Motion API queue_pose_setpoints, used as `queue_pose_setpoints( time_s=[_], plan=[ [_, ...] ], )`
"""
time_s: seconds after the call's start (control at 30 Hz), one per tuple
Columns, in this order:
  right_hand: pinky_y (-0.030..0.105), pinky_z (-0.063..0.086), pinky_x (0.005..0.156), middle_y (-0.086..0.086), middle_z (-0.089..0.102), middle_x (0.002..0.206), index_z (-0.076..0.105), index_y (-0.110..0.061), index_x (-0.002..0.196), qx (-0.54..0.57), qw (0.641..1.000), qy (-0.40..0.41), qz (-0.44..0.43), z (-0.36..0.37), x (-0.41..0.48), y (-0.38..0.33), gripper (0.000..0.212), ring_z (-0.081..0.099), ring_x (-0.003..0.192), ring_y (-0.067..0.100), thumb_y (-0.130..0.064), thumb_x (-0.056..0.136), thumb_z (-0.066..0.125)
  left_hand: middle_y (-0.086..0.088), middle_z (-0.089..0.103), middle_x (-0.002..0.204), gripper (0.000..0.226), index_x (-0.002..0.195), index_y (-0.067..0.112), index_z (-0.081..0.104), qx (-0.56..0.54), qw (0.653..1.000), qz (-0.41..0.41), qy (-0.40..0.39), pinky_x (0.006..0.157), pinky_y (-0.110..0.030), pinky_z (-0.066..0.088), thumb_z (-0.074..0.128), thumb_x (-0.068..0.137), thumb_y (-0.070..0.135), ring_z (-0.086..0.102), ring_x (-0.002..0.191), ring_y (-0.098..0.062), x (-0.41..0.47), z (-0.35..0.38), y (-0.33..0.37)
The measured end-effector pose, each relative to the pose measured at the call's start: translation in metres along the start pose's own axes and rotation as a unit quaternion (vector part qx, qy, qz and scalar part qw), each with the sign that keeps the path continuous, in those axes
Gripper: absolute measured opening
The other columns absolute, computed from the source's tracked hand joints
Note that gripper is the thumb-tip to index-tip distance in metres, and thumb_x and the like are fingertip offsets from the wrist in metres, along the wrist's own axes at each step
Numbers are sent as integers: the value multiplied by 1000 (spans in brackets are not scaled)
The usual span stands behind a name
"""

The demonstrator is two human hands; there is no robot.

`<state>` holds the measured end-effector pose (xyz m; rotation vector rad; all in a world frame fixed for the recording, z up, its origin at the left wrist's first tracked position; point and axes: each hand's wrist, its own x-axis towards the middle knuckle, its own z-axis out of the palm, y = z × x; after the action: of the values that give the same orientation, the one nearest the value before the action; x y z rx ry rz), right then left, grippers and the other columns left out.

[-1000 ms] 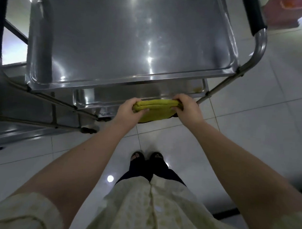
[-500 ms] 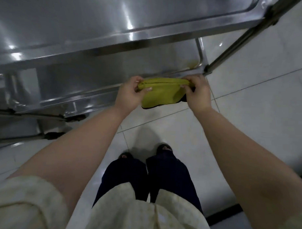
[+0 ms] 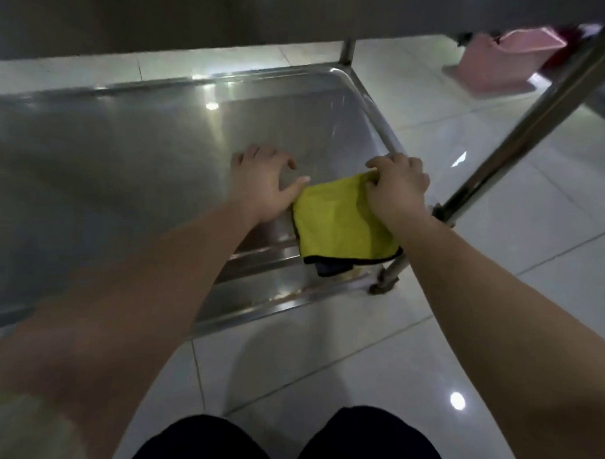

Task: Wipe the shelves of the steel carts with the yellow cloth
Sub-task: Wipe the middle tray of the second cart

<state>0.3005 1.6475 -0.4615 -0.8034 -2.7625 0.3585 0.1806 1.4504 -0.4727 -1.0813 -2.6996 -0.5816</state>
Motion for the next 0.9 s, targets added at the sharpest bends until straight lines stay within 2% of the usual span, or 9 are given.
queue_pose_setpoints(
  time_s=[0.1,0.17,0.23,0.27,0.33,0.43,0.53,0.73,0.9],
  plan=[
    [53,15,115,10,41,148,51,-19,137,-37,996,54,-59,6,-12,-16,48,20,140,41,-17,89,45,-3,53,138,42,132,26,55,8,999,-40,1,110,-42,26,46,96,45,37,134,-25,6,-1,-24],
    [65,0,113,12,38,151,41,-23,144,-56,996,-38,-57,9,-26,-33,57,14,143,46,-40,90,35,-3,41,150,50,144,29,41,45,994,-81,-62,116,-50,15,38,97,47,25,143,-25,4,0,-30],
    [71,-12,105,8,8,163,13,-38,153,-70,981,-178,-8,18,-37,-43,79,-3,144,49,-74,83,18,-2,24,159,57,151,33,25,92,984,-97,-114,116,-58,2,28,98,54,10,148,-27,4,4,-31],
    [73,-15,103,3,-7,164,-1,-44,152,-87,973,-215,-1,24,-40,-43,88,-11,144,50,-86,76,12,0,16,161,59,152,36,19,104,982,-96,-128,115,-60,-2,23,97,56,3,149,-28,6,7,-30],
    [73,-15,103,-4,-18,162,-13,-51,147,-109,971,-211,-17,34,-36,-32,94,-16,143,48,-95,67,7,3,6,163,60,153,38,12,116,980,-95,-134,114,-62,-6,18,97,59,-4,149,-27,11,12,-32],
    [72,-13,107,-10,-15,162,-9,-56,145,-93,977,-191,0,31,-1,0,94,-16,144,45,-98,63,9,4,3,163,62,152,41,8,149,974,-91,-145,114,-63,-8,14,94,63,-8,149,-26,17,19,-44],
    [72,-14,106,-8,-18,162,-10,-56,145,-117,977,-174,42,30,23,18,96,-19,143,47,-98,60,4,6,3,163,63,151,44,7,141,974,-87,-152,113,-63,-6,11,92,67,-6,149,-25,18,25,-53],
    [75,-15,102,-2,-17,162,-11,-51,147,-117,980,-150,62,45,27,-7,96,-19,141,51,-95,62,1,8,3,163,56,151,45,8,116,980,-85,-138,115,-59,-2,13,97,59,0,149,-23,16,29,-58],
    [73,-14,103,-2,-12,163,-6,-49,149,-110,981,-129,-95,69,-3,-74,92,-13,143,50,-92,69,0,7,4,163,50,151,43,13,59,982,-83,-158,116,-55,-3,22,103,37,0,149,-22,20,24,-62]
  ],
)
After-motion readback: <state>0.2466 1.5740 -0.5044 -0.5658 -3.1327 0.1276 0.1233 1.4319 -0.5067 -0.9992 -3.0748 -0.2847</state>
